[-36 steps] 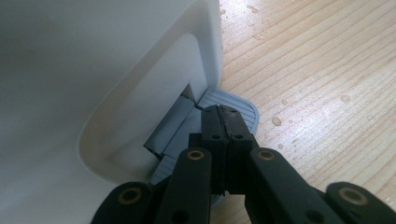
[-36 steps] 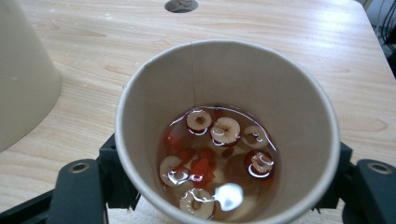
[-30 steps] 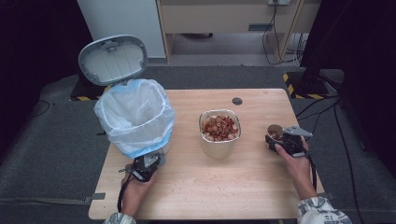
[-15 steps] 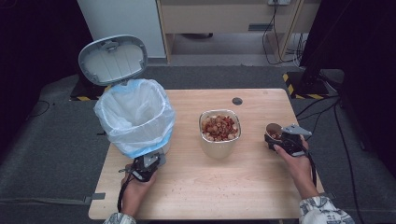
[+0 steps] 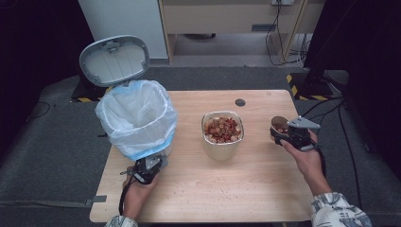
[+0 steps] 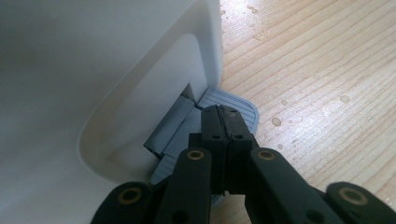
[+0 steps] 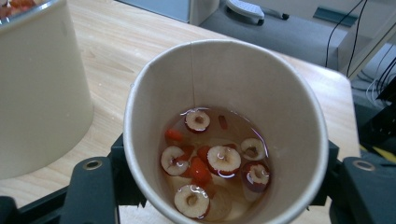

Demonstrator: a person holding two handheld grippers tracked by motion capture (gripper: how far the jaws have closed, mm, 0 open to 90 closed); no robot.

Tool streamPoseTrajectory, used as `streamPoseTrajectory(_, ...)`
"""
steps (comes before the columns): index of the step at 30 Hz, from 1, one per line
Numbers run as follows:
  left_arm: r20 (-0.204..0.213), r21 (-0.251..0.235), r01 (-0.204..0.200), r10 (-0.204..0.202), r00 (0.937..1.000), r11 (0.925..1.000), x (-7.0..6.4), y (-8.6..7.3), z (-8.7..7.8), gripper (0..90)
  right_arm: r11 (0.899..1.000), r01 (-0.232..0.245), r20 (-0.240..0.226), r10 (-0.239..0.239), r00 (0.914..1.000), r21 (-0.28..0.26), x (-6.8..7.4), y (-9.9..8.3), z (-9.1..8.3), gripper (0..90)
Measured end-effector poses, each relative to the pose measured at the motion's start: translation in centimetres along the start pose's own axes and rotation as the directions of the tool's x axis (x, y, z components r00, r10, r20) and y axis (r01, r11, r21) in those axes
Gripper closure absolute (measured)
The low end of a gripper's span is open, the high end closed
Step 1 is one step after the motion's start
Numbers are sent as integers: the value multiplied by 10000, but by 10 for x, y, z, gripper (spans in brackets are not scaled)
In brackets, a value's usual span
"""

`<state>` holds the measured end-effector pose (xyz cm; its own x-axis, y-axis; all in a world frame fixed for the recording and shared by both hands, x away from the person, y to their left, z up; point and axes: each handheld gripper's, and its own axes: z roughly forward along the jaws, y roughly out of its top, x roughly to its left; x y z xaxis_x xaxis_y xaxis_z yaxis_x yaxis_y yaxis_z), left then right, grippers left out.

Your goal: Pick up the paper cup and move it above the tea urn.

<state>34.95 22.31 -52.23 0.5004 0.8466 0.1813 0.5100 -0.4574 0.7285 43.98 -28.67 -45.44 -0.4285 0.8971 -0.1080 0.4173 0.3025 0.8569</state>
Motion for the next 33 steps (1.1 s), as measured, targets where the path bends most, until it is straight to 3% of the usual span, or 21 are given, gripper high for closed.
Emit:
streamPoseTrajectory(5, -14, 4, -7, 7, 10000, 10000, 0, 0, 0, 884, 9996, 297, -26, -297, 9996, -34, -5, 16, 1, 355)
streamPoseTrajectory(11, 6, -5, 21, -21, 10000, 10000, 0, 0, 0, 884, 9998, 184, -170, -183, 9997, 62, -7, 24, 7, 355)
streamPoseTrajectory(21, -5, -9, 21, -21, 10000, 10000, 0, 0, 0, 883, 9988, 484, -351, -482, 9982, 50, -9, 51, 14, 355)
streamPoseTrajectory(33, -8, -21, 42, -42, 10000, 10000, 0, 0, 0, 883, 9988, 486, -506, -486, 9975, -4, -9, 62, 13, 354)
